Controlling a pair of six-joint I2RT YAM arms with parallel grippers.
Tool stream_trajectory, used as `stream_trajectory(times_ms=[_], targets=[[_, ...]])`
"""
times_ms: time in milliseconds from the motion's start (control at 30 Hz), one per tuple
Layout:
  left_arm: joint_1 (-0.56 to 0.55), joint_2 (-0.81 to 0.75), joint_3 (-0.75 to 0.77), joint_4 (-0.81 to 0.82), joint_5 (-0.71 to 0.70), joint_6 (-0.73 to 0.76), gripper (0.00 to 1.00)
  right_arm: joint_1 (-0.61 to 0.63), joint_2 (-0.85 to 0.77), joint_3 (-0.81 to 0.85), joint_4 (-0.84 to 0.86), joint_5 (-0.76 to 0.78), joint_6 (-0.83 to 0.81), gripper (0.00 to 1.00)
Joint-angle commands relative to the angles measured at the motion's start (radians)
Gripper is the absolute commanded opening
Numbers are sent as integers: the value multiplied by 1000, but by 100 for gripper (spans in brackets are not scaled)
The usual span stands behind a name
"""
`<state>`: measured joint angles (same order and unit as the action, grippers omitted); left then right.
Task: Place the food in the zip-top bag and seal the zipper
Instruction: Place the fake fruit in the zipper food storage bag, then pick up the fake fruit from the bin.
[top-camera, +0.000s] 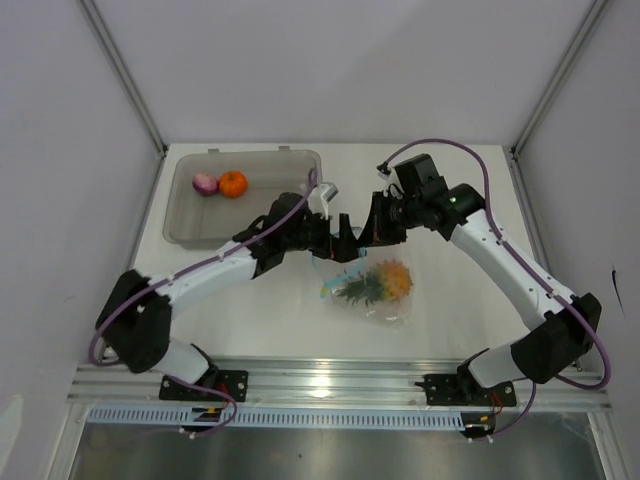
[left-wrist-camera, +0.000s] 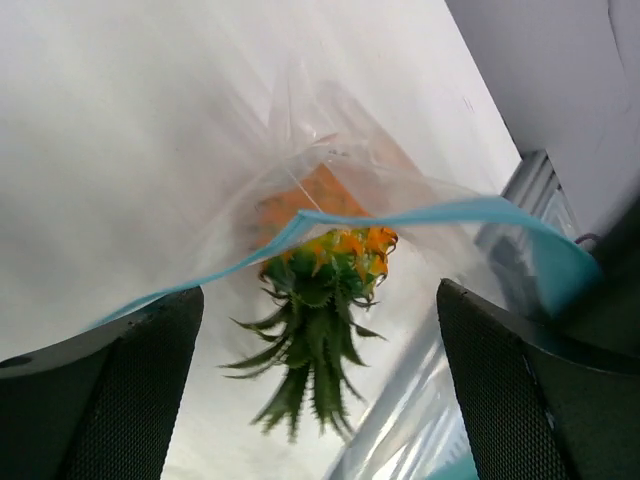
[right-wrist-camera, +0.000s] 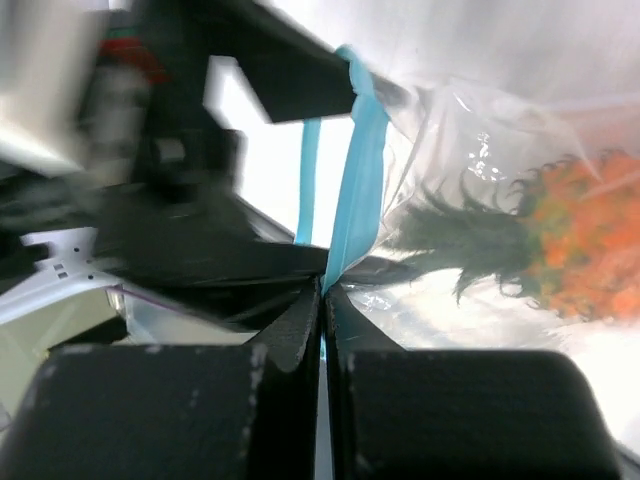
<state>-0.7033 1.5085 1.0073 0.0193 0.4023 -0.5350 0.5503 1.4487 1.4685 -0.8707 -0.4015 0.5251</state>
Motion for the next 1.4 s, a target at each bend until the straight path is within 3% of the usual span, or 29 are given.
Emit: stream_trajectory(times_ms=[0,300,400,567,700,833,1033,1167,1367], targets=[[-44,-230,-51,-4,-32,98,99,-38,-33,15,29,35,-23,0],[-56,-631,-210,-11,-196,78,99,-67,-90,-5,21,13,-37,0],[-55,-643,-202,-158,-276,55,100,-69,-108,-2,12,9,-48,0],[-16,-551,-153,-303,-378,43,99,-101,-126,4,-10,53,-66,0],[108,-441,-86,-305,-336,53,100,-122,-125,12,-8,62,-88,0],[188,-328,20,-358,-445,76,99,-138,-114,18,-4,49,-105,0],[359,-87,201,-407,-369,12,99,-158,-100,21,1,30,-122,0],[444,50,315,-435,-398,-22,100,-162,-91,9,21,13,-126,0],[514,218,454,-458,-583,-39,99,-171,-70,4,33,-3,-139,0]])
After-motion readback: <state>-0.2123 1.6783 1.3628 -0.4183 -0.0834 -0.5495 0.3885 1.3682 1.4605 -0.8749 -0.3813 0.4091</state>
